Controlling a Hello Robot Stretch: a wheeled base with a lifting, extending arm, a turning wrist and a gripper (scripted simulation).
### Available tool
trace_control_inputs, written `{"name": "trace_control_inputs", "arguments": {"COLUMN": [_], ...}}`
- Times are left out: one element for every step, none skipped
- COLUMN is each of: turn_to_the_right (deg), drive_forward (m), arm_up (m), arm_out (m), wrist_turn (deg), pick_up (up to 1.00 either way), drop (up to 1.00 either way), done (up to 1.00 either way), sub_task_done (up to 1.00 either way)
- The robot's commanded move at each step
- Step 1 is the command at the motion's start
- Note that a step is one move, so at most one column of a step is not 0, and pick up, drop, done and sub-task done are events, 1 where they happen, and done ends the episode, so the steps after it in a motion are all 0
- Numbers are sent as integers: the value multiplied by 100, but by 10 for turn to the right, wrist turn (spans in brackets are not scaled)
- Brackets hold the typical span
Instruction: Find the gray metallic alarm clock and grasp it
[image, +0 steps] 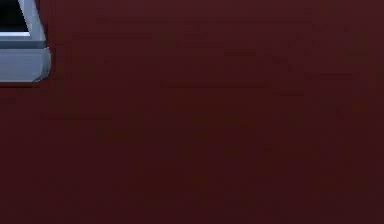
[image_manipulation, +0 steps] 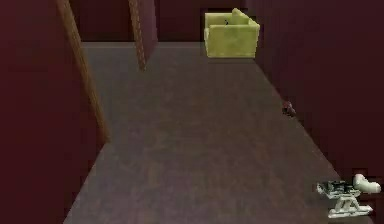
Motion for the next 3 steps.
{"name": "trace_control_inputs", "arguments": {"turn_to_the_right": [-450, -360, 0], "drive_forward": [0, 0, 100], "arm_up": [0, 0, 0], "arm_out": [0, 0, 0], "wrist_turn": [0, 0, 0], "pick_up": [0, 0, 0], "drop": [0, 0, 0], "done": [0, 0, 0], "sub_task_done": [0, 0, 0]}}
